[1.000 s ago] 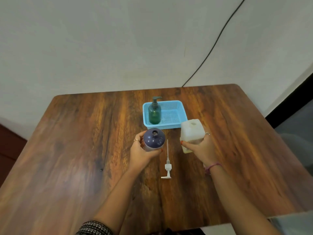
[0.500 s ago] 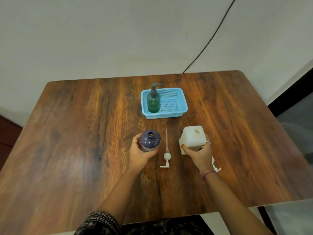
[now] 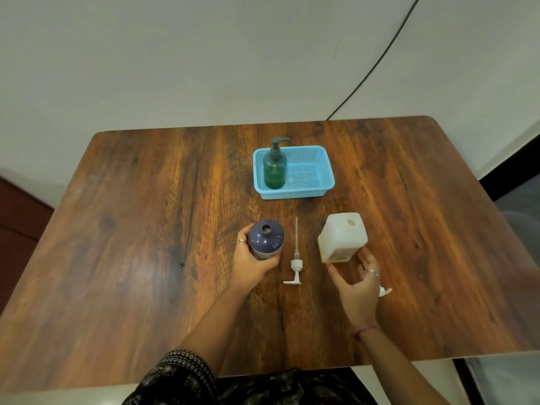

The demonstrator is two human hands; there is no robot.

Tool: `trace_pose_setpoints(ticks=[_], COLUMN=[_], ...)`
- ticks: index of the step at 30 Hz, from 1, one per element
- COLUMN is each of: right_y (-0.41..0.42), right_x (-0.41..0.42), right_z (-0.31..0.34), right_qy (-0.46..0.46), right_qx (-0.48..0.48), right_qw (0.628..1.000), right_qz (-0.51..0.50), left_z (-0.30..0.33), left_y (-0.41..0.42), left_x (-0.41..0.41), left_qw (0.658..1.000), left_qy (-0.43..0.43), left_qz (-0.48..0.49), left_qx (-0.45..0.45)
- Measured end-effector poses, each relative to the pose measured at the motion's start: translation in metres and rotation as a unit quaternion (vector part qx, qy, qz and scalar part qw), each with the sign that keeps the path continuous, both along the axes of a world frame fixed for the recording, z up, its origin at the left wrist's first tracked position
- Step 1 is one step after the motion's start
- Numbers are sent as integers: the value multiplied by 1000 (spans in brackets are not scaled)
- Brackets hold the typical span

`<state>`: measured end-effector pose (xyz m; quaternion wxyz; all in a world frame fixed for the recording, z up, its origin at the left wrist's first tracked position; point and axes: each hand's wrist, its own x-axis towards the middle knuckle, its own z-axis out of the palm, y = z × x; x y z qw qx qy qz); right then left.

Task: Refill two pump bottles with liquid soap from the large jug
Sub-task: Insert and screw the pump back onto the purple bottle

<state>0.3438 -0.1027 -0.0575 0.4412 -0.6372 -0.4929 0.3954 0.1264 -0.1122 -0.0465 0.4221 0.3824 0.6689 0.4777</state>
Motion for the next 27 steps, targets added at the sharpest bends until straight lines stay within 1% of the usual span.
trace_pose_setpoints(ticks=[1,3,5,6,8,10,12,15,17,20,23,24,27], right_y=[-8,-20,-23,-21,-12,0,13,28,33,36,37,37,35], right_x=[-2,-4,-3,-3,-4,-9,-18,-33,-40,-44,-44,-43,-41], right_z=[0,-2,-7,-8,-9,-10,-12,-19,-21,-23,-20,-17,3], right_qy=[-10,-60,-121,-151,-222,-287,-334,-405,-429,-437,-426,-414,-339], right_qx=[19,66,90,90,83,87,88,94,76,54,52,53,48], right_qw=[1000,996,986,976,939,896,860,797,771,761,765,773,821], right_qz=[-6,13,77,130,250,329,375,438,465,476,480,478,458], left_z=[-1,-2,-2,-2,-3,-4,-3,-3,-2,-1,0,1,6], left_y=[0,1,1,1,0,0,2,3,2,3,2,2,2], left_x=[0,1,1,1,2,2,1,-1,-2,-2,-2,-2,-4], left_qw=[1000,1000,1000,1000,1000,1000,999,999,999,999,1000,1000,999], left_qy=[1,6,12,14,18,26,33,35,36,36,29,26,24], left_qz=[-2,-3,-4,-4,-6,-2,3,6,6,6,12,14,23], left_qx=[0,-1,-3,-3,-3,-3,-6,-12,-9,-6,-5,-5,1])
